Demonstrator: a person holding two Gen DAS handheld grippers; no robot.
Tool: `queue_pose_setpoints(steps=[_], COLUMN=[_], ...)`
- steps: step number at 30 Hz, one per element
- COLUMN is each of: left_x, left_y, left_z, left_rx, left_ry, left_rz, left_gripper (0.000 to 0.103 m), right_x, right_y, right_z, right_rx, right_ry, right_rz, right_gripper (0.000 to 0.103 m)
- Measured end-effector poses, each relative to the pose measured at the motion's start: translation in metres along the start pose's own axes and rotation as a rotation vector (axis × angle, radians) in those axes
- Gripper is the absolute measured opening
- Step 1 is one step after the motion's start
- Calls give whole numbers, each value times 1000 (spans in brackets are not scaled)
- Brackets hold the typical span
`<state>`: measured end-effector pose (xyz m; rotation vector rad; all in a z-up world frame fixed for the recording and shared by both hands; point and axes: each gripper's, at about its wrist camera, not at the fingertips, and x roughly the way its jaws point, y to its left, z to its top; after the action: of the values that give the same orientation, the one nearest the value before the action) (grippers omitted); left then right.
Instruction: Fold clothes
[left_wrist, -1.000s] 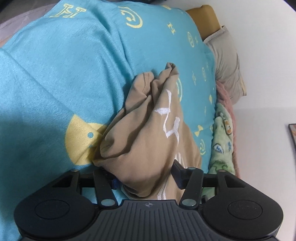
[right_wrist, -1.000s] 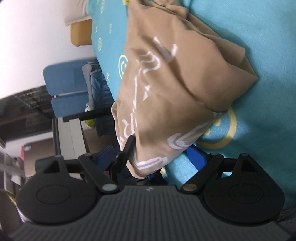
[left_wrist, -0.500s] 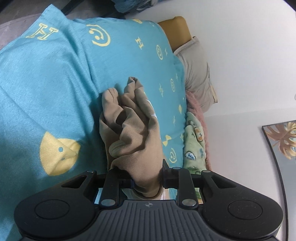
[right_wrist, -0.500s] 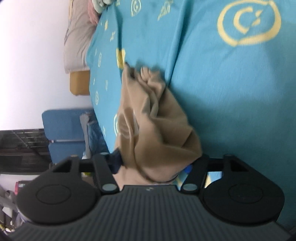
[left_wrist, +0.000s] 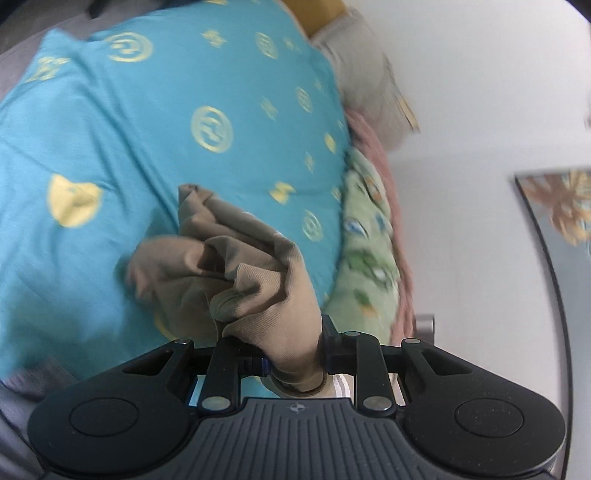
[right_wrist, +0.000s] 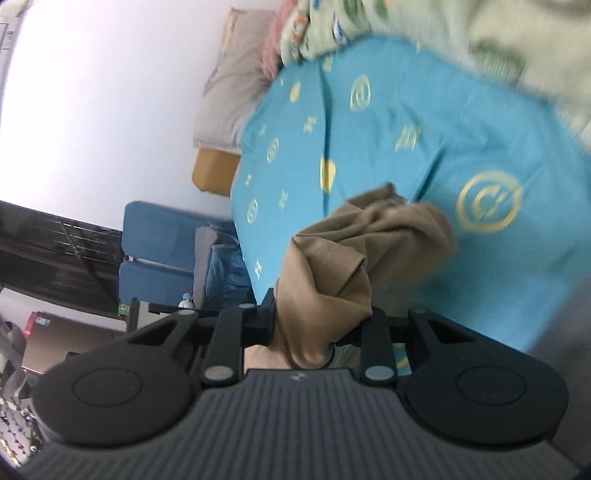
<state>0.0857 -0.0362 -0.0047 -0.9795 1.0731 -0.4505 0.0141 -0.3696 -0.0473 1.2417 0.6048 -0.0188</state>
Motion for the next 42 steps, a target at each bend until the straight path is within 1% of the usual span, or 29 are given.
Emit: queue_pose_setpoints(steps=[1, 3, 6, 9, 11, 14, 16, 18, 20, 22, 24, 25, 27, 29, 31, 33, 34, 36, 37, 38, 39, 40, 41, 42], left_x=[5, 28, 71, 125, 166, 228, 268, 306, 340, 369, 396, 402, 415, 409, 409, 404, 402, 397, 392, 387, 378, 370, 361, 349], left_y=[-14, -41, -81, -127, -165, -237, -285, -329, -354, -359, -347, -331, -300, -266, -240, -222, -221, -220, -222, -225, -231, -236, -240, -247], left_z=[-5, -9, -16, -24, -25, -24, -23, -27, -35, -47, -63, -73, -94, -113, -126, -131, -131, -133, -133, -134, -135, -135, -136, -136], left_rx=[16, 43, 81, 122, 144, 204, 244, 319, 375, 417, 474, 507, 575, 669, 737, 719, 734, 764, 777, 790, 804, 822, 843, 863], left_ry=[16, 51, 98, 132, 153, 173, 187, 180, 169, 167, 192, 216, 263, 290, 278, 268, 257, 237, 239, 242, 244, 242, 237, 227], left_rz=[4, 13, 17, -3, -26, -102, -175, -237, -280, -281, -249, -218, -156, -96, -89, -102, -100, -94, -77, -60, -35, -19, -15, -16], left_gripper=[26, 26, 26, 26, 26, 26, 26, 26, 27, 28, 28, 28, 28, 28, 29, 33, 38, 41, 48, 60, 66, 77, 82, 82], right_x=[-13, -30, -45, -53, -59, -73, -85, -96, -102, -100, -93, -88, -83, -77, -77, -76, -77, -78, -80, -82, -85, -91, -97, -104], right_y=[1, -2, -16, -23, -18, 1, 18, 31, 35, 22, -3, -19, -58, -99, -132, -147, -149, -143, -139, -133, -129, -125, -120, -114], right_z=[6, 23, 60, 110, 154, 226, 272, 309, 335, 349, 353, 351, 341, 325, 307, 291, 287, 283, 282, 280, 278, 275, 270, 265], right_rx=[2, 21, 58, 69, 70, 48, -3, -75, -129, -148, -142, -135, -109, -32, 25, 19, 9, -2, -1, -1, -4, -5, -6, -13], right_ry=[-15, -53, -105, -173, -236, -338, -422, -511, -577, -611, -621, -613, -572, -504, -465, -460, -464, -460, -455, -450, -444, -439, -436, -434], right_rz=[0, -3, -20, -40, -50, -51, -38, -43, -64, -107, -164, -201, -265, -304, -279, -270, -264, -284, -304, -330, -352, -367, -379, -386], right_gripper=[30, 30, 30, 30, 30, 30, 30, 30, 30, 30, 30, 30, 30, 30, 30, 30, 31, 34, 35, 39, 41, 41, 42, 42])
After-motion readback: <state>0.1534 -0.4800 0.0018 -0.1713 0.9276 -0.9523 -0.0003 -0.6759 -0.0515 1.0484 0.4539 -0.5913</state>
